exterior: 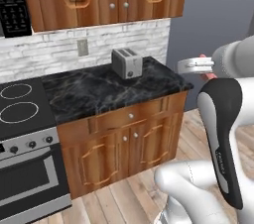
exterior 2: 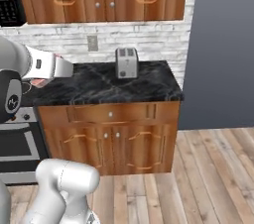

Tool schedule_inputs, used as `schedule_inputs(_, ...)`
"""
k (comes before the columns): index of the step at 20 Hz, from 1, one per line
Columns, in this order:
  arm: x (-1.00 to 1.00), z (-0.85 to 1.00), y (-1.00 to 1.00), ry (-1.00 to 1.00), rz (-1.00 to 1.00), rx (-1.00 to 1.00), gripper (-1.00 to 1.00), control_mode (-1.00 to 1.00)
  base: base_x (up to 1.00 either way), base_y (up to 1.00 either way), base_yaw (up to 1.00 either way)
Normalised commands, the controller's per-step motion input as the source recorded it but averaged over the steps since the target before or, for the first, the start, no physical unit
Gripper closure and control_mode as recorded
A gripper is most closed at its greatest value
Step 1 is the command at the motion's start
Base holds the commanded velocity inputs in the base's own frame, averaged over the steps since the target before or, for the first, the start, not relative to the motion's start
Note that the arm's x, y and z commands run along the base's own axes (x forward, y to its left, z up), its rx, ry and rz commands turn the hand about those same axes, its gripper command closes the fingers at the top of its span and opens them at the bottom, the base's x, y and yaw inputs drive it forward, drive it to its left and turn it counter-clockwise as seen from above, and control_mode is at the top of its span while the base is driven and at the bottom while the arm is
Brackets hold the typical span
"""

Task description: Transport the steak from the fridge to the microwave and turn on the microwave.

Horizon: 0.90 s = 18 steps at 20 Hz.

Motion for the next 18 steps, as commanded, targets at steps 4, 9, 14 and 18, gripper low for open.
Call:
schedule_inputs(4,0.00,0.00,0.00,0.00,0.00,0.00,1.00,1.00,-0.49,0.56,0.02)
schedule_inputs(9,0.00,0.00,0.00,0.00,0.00,0.00,1.00,1.00,-0.33,0.60,0.00)
schedule_inputs(14,0.00,0.00,0.00,0.00,0.00,0.00,1.00,1.00,-0.18,0.63,0.00)
schedule_inputs(18,0.00,0.00,0.00,0.00,0.00,0.00,1.00,1.00,-0.18,0.63,0.00)
